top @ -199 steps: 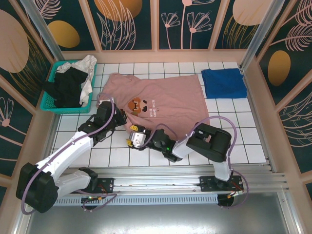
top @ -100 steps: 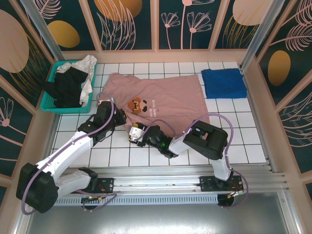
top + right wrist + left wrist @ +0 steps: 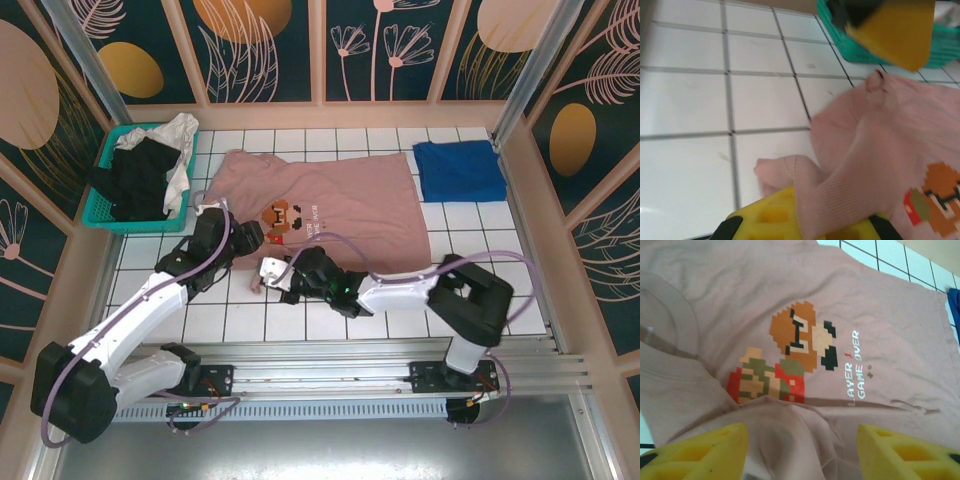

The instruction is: Fold and stack the t-shirts

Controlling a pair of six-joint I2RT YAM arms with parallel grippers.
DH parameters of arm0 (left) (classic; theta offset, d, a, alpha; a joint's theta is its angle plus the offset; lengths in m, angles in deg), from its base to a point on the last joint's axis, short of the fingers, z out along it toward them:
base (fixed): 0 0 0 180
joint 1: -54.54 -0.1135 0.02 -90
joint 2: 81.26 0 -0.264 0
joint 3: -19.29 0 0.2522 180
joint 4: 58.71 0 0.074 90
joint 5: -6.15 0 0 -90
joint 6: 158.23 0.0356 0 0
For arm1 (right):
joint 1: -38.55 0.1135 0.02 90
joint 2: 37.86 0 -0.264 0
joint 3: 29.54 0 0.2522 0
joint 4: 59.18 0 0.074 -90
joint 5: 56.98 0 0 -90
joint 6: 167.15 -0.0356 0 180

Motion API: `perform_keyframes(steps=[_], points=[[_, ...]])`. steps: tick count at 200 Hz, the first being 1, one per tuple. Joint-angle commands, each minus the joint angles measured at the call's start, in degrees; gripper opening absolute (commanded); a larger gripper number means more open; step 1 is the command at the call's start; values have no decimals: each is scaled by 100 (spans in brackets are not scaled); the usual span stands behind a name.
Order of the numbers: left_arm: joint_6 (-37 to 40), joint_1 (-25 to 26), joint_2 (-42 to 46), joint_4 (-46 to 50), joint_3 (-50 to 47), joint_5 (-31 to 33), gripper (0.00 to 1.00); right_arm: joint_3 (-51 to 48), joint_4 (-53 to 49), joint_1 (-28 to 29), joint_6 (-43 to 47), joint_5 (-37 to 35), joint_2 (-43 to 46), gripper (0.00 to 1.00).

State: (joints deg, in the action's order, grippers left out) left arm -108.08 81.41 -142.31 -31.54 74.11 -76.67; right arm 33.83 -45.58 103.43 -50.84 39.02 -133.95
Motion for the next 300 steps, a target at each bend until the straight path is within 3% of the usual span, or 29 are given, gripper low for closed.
perform_keyframes(steps=[1, 22, 42, 56, 74, 89, 114, 138, 152, 162, 195, 229, 242, 300], points=[[140, -50, 245, 248, 136, 595, 64, 581, -2197, 95, -370, 940, 484, 0], [196, -50, 233, 378, 71, 1034, 65, 950, -2997, 156, -305, 1615, 462, 2], [257, -51, 71, 411, 20, 1263, 66, 1048, -3046, 157, -112, 2441, 417, 8], [283, -51, -99, 351, -17, 1399, 66, 1040, -3123, 181, 207, 2996, 387, 35], [335, -46, -458, 277, 18, 1547, 66, 858, -3153, 53, 290, 3317, 533, 42], [462, -51, -859, 179, 151, 1591, 65, 485, -2845, -191, 43, 3159, 941, 54], [748, -55, -1814, -54, 535, 1592, 65, -502, -1472, -1027, -1025, 2646, 1753, 63], [854, -83, -2859, -53, 988, 1543, 63, -1036, -760, -2046, -2442, 951, 1761, 68], [803, -149, -3223, -36, 1061, 1604, 59, -813, -1312, -2452, -3205, -330, 1209, 68], [794, -251, -3375, -102, 1006, 1522, 57, -449, -1913, -2655, -3557, -819, 663, 68], [760, -674, -3428, -320, 640, 1130, 39, 308, -2983, -2970, -4072, -1311, -742, 67], [812, -1047, -3157, -552, 172, 855, 14, 179, -3047, -3323, -4495, -1465, -904, 67], [846, -1230, -3095, -649, 19, 710, 0, 122, -3050, -3640, -4507, -1418, -872, 67], [430, -1564, -1808, -566, -526, 909, 0, 248, -3192, -4505, -4173, -1150, -962, 66]])
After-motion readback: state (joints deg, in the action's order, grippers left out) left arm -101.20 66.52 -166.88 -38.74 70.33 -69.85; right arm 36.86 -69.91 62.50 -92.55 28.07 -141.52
